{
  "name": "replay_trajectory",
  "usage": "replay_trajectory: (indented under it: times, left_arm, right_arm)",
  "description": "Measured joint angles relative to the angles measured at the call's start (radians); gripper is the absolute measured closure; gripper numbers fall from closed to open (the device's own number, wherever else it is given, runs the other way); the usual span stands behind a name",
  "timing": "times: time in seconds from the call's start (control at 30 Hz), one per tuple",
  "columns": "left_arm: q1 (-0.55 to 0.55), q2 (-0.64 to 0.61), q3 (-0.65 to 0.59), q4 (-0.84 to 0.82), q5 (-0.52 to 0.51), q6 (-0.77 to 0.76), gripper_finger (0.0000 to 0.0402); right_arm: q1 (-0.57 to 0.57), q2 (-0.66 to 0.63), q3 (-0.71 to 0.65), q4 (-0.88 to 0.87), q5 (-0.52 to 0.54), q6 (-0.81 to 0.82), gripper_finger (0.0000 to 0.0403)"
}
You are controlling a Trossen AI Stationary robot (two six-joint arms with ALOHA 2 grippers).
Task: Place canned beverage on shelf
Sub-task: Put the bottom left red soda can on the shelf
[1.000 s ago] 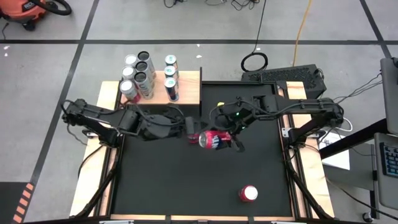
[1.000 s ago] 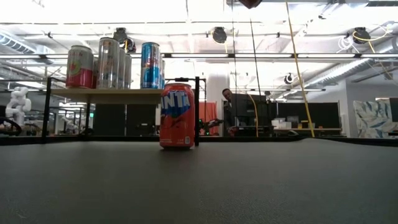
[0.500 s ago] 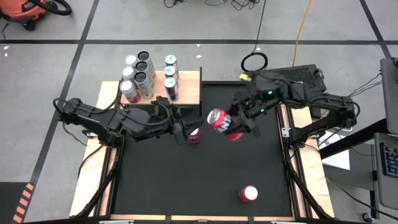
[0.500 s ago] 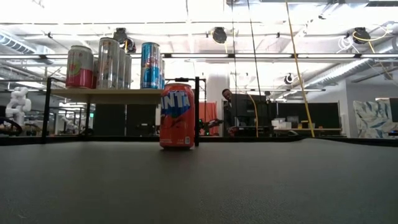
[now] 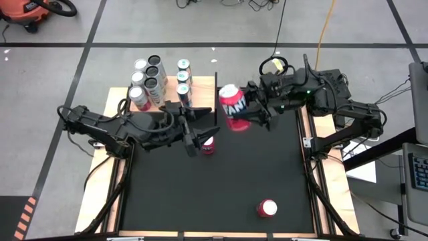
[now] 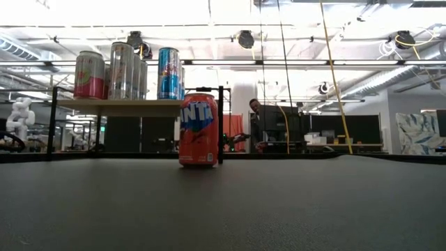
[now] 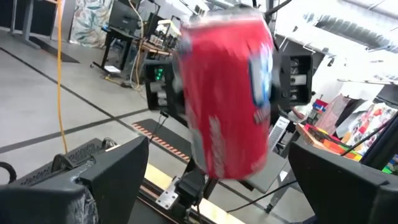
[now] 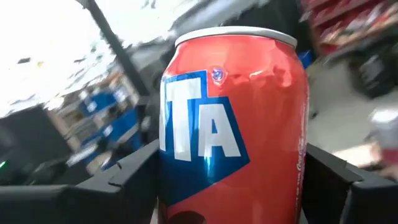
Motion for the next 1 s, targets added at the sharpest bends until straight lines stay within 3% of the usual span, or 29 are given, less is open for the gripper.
replay_trajectory:
  times: [0.17,0.37,0.6,0.87,1.0]
  left_arm:
    - [0.021,0.010,-0.001,-0.001,0.002,-0.001,0.0011]
    - [0.072,0.008,-0.001,0.001,0.043,-0.005,0.0010]
    - [0.161,0.009,-0.001,0.000,0.270,-0.063,0.0010]
    - [0.208,0.009,-0.001,-0.017,0.410,-0.058,0.0010]
    - [0.207,0.009,-0.001,-0.059,0.421,-0.058,0.0010]
  right_arm:
    - [-0.001,0.017,0.000,0.094,0.097,-0.010,0.0126]
    - [0.000,0.053,0.000,0.139,0.092,-0.018,0.0126]
    - [-0.002,0.108,0.000,0.206,0.095,-0.021,0.0126]
    - [-0.007,0.131,0.000,0.245,0.096,-0.017,0.0126]
    - [-0.020,0.131,0.000,0.241,0.095,-0.019,0.0126]
